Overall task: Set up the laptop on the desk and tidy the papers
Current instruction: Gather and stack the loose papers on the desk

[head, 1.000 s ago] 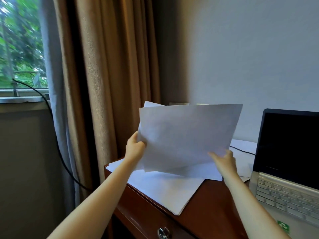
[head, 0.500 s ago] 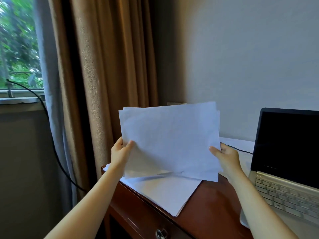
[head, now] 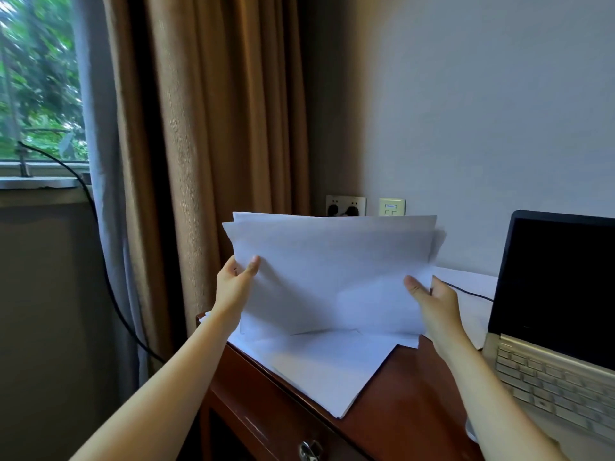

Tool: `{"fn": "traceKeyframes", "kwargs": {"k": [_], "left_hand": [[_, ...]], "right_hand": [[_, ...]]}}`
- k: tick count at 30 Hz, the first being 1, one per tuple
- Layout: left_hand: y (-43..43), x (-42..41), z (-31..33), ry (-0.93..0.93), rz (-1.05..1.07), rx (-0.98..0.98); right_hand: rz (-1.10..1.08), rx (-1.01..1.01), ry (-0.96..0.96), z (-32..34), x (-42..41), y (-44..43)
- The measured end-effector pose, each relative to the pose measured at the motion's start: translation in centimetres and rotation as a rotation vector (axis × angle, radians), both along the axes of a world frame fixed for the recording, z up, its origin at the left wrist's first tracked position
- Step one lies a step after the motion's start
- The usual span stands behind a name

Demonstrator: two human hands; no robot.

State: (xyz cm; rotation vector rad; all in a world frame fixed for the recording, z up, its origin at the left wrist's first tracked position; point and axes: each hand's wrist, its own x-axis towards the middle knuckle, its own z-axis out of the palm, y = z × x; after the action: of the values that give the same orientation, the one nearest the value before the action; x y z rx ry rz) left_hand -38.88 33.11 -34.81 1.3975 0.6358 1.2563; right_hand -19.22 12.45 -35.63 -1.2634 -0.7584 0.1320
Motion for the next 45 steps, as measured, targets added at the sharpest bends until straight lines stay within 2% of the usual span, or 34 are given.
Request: {"fn": "traceKeyframes", "kwargs": {"k": [13, 21, 25, 29, 35, 39, 41, 45], "left_hand": [[0.8, 0.6, 1.4, 0.007, 0.099, 0.100], [1.6, 0.8, 1.6, -0.103, 0.157, 0.062], [1.8, 0.6, 1.5, -0.132, 0.157, 0.052], [1.6, 0.3, 1.8, -0.073, 0.167, 0.127], [1.6, -0.2, 0.9, 0.029, 0.068, 0.090], [1.1, -0.2, 0.5, 0.055, 0.018, 0.083], [0.8, 0.0, 0.7, 0.053, -0.016, 0.098], [0.1, 0.6, 1.6, 0.069, -0.054, 0.173]], "right_hand": [[-0.061, 0.108, 0.013, 0.7, -0.4, 0.3], [-0.162, 0.119, -0.044, 1.2, -0.6, 0.7], [-0.086, 0.194, 0.088, 1.5, -0.9, 0.6], [-0.023, 0.234, 0.204, 1.7, -0.5, 0.3], [-0.038, 0.201, 0.159, 1.8, -1.0, 0.3], [0.104, 0.224, 0.226, 1.5, -0.8, 0.1], [0.121, 0.171, 0.163, 1.2, -0.8, -0.1], [0.026, 0.111, 0.089, 1.2, -1.0, 0.3]]}}
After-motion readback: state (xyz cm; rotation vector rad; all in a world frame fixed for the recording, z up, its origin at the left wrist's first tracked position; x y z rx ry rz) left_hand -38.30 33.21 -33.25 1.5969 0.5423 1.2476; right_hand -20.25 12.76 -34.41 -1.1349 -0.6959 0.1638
